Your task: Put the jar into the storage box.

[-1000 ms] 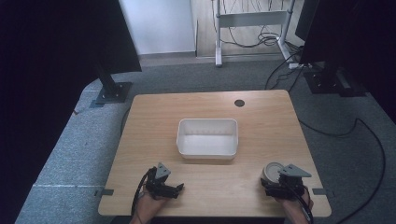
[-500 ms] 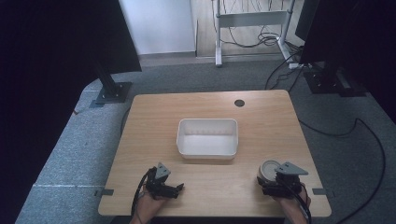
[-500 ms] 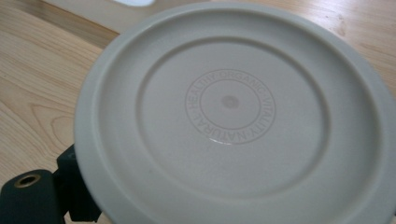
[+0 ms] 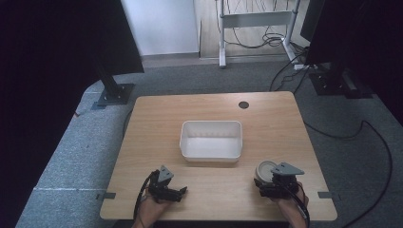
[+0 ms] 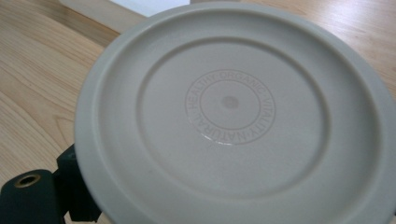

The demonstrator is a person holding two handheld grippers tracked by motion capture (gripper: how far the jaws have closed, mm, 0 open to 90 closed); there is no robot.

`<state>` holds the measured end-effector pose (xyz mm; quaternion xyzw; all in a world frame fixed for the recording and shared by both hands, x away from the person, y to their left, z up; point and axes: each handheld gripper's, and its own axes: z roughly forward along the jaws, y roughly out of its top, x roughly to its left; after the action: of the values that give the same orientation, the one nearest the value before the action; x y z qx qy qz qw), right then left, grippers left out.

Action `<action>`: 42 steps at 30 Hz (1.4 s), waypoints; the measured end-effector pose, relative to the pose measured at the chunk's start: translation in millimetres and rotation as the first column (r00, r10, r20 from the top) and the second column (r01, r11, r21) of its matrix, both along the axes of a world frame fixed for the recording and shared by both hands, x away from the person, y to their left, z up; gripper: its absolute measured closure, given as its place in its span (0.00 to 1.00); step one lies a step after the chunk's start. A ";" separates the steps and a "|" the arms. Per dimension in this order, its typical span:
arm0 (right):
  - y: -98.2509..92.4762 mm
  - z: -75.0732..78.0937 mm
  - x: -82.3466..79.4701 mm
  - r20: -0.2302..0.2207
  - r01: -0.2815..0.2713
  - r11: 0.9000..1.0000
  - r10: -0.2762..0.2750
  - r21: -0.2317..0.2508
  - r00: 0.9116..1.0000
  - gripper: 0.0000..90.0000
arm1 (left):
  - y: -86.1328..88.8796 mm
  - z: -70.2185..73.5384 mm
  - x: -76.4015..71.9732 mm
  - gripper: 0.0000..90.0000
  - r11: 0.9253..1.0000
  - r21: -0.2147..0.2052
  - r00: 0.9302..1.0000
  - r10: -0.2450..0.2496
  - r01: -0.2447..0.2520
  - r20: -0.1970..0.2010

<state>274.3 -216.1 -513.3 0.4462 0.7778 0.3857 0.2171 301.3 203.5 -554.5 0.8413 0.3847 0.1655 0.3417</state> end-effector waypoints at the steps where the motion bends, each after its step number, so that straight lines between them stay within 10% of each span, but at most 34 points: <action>1: 1.7 0.3 0.5 -0.001 -0.004 1.000 0.004 0.002 1.000 0.10 | 0.0 0.0 0.0 0.01 1.000 0.000 1.000 0.000 0.000 0.000; 42: 67.8 8.0 18.2 0.045 -0.147 0.989 0.146 0.009 0.988 0.10 | 0.0 0.0 0.0 0.01 1.000 0.000 1.000 0.000 0.000 0.000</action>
<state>292.5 -148.3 -505.2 0.3806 0.8011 0.4151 0.2024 301.3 203.5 -554.5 0.8414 0.3847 0.1655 0.3416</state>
